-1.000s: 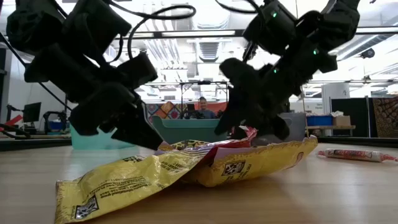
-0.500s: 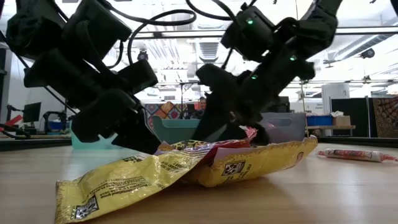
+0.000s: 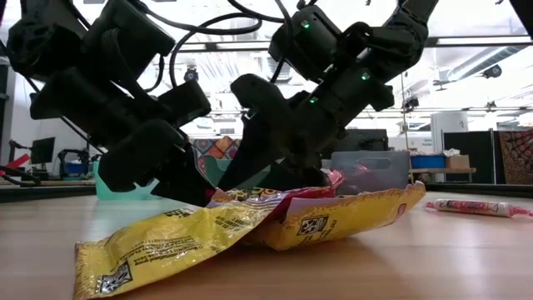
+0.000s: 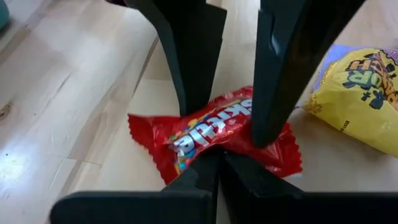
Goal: Sort candy
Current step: Put the red candy into the black bin
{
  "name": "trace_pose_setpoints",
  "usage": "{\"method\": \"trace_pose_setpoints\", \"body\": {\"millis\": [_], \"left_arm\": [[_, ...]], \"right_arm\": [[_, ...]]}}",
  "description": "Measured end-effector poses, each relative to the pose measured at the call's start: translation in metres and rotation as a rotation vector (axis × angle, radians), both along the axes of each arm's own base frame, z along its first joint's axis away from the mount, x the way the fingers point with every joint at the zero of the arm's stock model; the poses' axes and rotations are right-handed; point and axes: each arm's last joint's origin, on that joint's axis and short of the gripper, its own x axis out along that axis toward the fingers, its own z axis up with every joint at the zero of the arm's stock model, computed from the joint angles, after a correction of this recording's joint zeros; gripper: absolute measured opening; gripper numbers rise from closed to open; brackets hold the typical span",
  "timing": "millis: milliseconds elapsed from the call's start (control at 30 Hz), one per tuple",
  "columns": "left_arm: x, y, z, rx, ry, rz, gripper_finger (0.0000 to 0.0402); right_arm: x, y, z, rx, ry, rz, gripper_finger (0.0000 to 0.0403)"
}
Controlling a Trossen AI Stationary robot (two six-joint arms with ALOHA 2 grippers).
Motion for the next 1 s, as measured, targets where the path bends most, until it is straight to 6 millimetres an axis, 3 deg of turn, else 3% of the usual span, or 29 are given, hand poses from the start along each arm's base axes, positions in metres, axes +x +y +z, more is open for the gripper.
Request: {"method": "trace_pose_setpoints", "body": {"millis": [167, 433, 600, 1000], "left_arm": [[0.0, 0.0, 0.002, -0.002, -0.019, 0.004, 0.0], [-0.003, -0.001, 0.009, -0.001, -0.015, 0.005, 0.0], [-0.008, 0.0, 0.022, -0.011, 0.012, -0.012, 0.0], [-0.04, 0.01, 0.085, 0.002, 0.016, -0.013, 0.0]], "right_arm": [[0.006, 0.001, -0.004, -0.033, -0.002, 0.02, 0.0184], [0.01, 0.001, 0.005, -0.064, -0.036, 0.045, 0.0069], [0.004, 0.0, 0.018, -0.089, -0.036, 0.064, 0.0017], [-0.031, -0.015, 0.076, -0.224, 0.102, 0.04, 0.0009]]}}
